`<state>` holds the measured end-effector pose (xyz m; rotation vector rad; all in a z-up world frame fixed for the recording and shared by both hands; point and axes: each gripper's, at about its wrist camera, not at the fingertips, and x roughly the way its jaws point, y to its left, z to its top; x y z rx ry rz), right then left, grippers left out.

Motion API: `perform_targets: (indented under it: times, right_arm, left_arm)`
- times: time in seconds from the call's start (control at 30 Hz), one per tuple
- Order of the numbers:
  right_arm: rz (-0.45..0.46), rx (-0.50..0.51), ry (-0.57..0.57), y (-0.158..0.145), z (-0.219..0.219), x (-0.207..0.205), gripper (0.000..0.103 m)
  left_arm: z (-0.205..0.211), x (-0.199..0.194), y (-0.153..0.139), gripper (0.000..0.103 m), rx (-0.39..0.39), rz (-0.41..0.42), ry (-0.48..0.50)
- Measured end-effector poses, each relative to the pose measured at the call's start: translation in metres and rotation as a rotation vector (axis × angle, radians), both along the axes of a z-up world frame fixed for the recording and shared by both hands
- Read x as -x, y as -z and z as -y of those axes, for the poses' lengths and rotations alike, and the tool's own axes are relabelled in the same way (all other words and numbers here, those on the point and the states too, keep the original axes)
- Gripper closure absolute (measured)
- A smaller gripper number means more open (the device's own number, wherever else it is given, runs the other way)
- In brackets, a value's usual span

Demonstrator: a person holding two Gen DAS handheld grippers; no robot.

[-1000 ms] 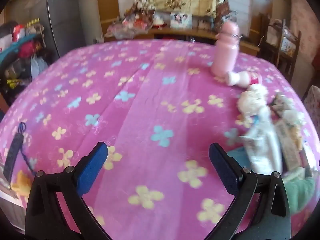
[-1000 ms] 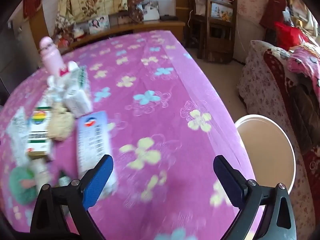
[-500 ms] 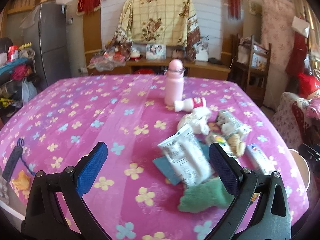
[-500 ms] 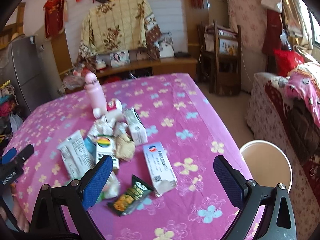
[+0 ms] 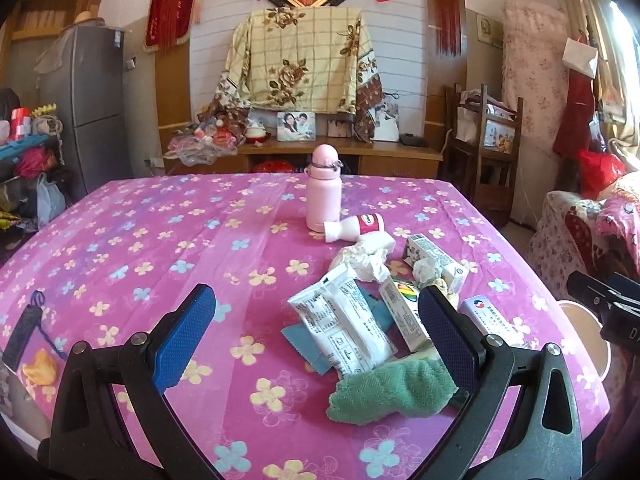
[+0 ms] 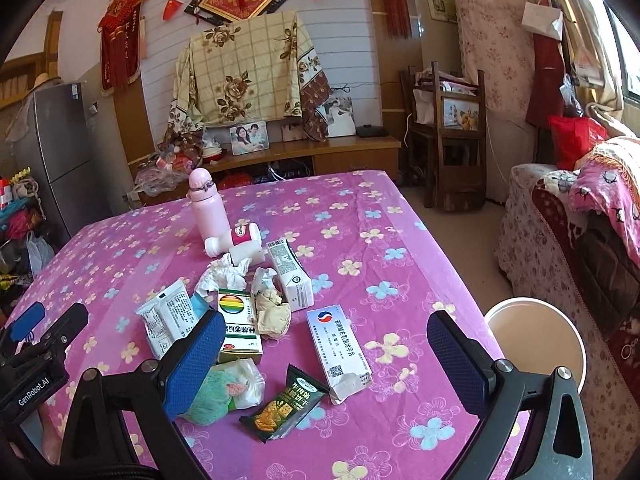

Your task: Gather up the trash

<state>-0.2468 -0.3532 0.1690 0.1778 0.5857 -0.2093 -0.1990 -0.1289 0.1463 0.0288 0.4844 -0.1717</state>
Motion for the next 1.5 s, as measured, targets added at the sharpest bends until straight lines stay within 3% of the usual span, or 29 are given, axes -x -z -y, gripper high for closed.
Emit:
perform_targets:
  times: [1.5]
  right_arm:
    - [0.030, 0.042, -0.005, -0.0033, -0.0056, 0.0012, 0.003]
  left_arm:
    - [0.0006, 0.0041, -0.0014, 0.002, 0.022, 0.018, 0.004]
